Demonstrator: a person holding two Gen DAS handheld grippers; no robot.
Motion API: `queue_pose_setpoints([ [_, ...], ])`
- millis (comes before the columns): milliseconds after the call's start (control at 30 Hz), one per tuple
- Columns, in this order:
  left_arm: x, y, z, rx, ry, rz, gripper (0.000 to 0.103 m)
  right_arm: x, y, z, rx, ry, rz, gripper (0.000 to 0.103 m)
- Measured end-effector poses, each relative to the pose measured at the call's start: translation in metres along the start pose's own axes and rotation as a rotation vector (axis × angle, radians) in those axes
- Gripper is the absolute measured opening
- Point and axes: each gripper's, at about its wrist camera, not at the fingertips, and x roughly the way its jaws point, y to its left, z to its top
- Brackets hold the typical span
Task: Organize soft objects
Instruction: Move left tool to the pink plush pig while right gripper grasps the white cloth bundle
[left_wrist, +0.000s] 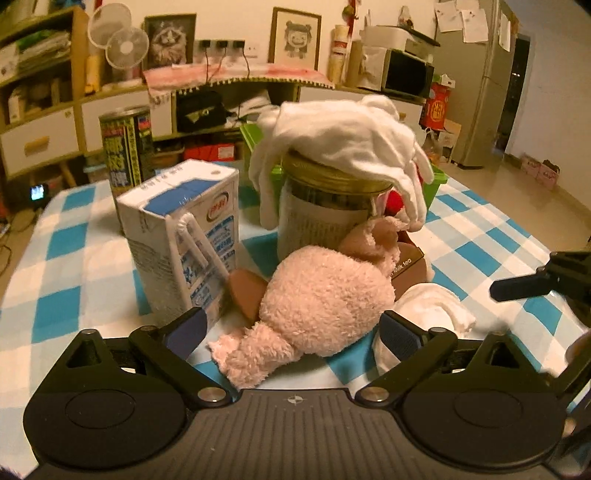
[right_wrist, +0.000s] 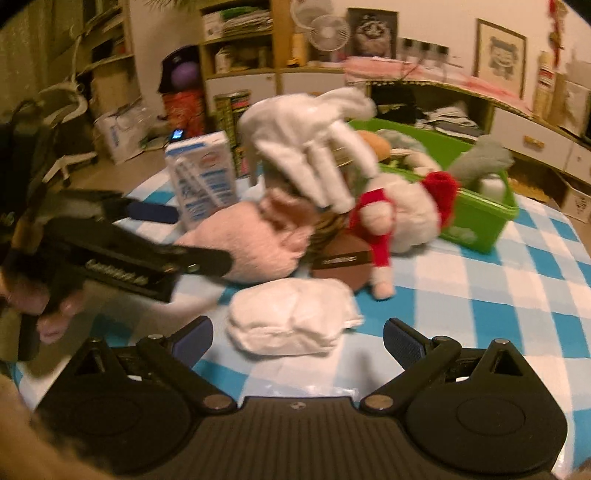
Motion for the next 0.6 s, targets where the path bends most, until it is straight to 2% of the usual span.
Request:
queue_pose_setpoints([
  [200,0.005,-0.001,0.001,-0.020,0.050,-0.071,0.079,0.017,0.003,0.001,-0.007,0.015,-0.043,0.069],
  [400,-0.001,-0.009,-0.001,-0.017,0.073,-0.148,0.074,0.018,-0.010,-0.002,0.017,0.029,-0.075,0.069],
  [600,-0.013,-0.021,-0.002,0.000,0.091,-0.224,0.073,0.004,-0.029,-0.008,0.034,0.020,-0.098,0.069],
])
